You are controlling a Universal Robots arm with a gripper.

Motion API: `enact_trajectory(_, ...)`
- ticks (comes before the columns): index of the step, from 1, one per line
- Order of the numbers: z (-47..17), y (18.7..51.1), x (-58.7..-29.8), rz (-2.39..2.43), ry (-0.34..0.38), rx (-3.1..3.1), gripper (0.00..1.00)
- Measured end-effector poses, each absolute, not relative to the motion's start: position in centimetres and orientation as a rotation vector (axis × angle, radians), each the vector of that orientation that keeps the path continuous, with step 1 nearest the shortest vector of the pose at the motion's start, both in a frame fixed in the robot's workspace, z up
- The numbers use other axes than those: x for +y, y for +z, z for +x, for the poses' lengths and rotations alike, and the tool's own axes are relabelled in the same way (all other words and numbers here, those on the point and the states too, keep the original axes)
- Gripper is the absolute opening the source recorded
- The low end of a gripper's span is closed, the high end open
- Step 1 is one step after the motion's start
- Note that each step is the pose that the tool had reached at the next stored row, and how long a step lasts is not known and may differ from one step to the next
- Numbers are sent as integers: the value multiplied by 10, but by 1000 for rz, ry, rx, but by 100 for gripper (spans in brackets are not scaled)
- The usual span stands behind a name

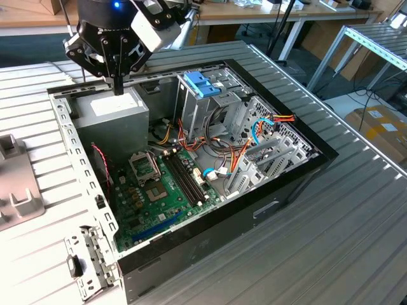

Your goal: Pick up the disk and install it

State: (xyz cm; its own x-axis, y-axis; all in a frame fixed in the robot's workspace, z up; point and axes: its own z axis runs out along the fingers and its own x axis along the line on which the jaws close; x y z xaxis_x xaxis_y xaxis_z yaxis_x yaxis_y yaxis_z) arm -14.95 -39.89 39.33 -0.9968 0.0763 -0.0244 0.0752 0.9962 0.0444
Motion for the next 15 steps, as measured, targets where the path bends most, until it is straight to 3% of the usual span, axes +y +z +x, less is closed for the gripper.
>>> enact_trajectory(15, -158, 393, -399, 118, 68, 3113, 11)
